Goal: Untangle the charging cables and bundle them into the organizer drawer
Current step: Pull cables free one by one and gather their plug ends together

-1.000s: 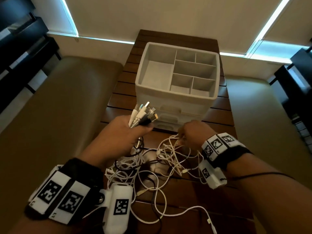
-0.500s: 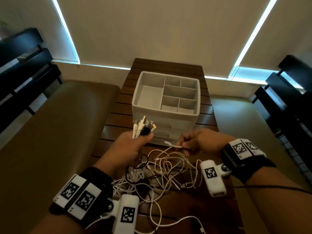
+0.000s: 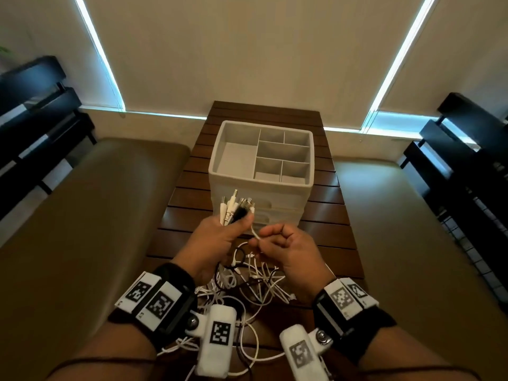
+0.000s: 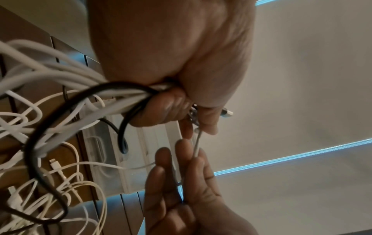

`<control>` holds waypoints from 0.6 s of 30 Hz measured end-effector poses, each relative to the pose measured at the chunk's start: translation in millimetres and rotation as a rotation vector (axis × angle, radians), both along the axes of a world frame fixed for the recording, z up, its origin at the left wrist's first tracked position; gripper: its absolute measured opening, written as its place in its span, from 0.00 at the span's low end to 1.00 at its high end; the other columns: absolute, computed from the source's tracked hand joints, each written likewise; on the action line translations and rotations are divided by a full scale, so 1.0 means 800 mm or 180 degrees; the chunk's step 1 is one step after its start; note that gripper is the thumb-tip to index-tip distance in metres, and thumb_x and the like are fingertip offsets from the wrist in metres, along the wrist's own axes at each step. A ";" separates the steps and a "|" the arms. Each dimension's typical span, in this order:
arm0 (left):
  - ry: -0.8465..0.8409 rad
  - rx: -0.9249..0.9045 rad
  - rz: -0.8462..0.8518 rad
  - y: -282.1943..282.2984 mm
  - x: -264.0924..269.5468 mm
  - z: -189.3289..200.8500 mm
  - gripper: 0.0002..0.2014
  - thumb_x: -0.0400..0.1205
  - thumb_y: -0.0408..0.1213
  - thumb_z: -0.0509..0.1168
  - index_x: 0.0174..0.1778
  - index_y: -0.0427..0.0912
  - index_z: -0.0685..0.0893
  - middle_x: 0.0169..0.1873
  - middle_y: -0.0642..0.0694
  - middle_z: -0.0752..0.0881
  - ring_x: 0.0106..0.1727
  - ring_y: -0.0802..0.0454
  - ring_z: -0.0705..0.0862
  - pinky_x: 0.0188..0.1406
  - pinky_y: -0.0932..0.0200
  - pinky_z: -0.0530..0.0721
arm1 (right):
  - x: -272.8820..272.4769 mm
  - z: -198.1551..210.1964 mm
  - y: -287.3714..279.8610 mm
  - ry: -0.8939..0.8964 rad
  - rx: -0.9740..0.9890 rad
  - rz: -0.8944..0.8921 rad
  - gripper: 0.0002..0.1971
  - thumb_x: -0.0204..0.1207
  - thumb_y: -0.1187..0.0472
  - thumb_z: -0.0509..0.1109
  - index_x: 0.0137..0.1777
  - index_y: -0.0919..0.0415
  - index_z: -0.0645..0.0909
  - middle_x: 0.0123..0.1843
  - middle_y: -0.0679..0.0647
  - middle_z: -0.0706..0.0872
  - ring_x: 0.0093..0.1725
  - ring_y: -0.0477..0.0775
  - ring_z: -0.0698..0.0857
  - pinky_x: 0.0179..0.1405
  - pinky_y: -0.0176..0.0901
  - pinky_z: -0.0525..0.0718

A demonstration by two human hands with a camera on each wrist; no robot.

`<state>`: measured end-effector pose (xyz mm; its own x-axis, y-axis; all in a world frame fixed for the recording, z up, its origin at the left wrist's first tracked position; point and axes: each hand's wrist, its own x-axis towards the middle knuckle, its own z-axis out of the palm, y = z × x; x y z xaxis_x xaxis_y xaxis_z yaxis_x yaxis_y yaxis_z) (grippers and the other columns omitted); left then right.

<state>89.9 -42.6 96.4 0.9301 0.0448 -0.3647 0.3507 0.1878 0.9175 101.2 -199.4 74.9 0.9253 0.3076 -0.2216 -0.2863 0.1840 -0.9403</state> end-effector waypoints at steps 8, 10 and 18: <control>-0.0145 0.0087 -0.0137 -0.005 0.001 -0.007 0.13 0.81 0.45 0.68 0.35 0.40 0.79 0.19 0.51 0.78 0.19 0.58 0.76 0.18 0.66 0.74 | 0.003 -0.014 0.011 -0.0923 -0.1363 0.0617 0.05 0.72 0.65 0.77 0.40 0.61 0.82 0.35 0.57 0.89 0.32 0.52 0.87 0.31 0.44 0.85; -0.0215 0.0127 -0.0091 -0.002 0.001 -0.011 0.14 0.79 0.48 0.68 0.34 0.42 0.79 0.22 0.49 0.79 0.23 0.55 0.79 0.22 0.63 0.77 | 0.010 -0.020 0.009 -0.1503 -0.1960 0.0960 0.05 0.71 0.61 0.78 0.43 0.59 0.85 0.42 0.54 0.89 0.39 0.50 0.86 0.42 0.44 0.85; -0.0381 -0.0165 0.0554 0.004 0.001 -0.006 0.03 0.83 0.35 0.67 0.43 0.44 0.85 0.23 0.55 0.79 0.24 0.54 0.75 0.29 0.56 0.76 | 0.040 -0.042 -0.012 -0.2327 -0.3527 0.1483 0.07 0.81 0.52 0.66 0.45 0.55 0.80 0.39 0.44 0.80 0.42 0.51 0.81 0.39 0.46 0.75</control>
<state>90.8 -39.0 91.7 0.9467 0.1926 -0.2581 0.1980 0.2840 0.9382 133.2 -209.1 41.0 0.7981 0.5987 -0.0674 0.4949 -0.7152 -0.4936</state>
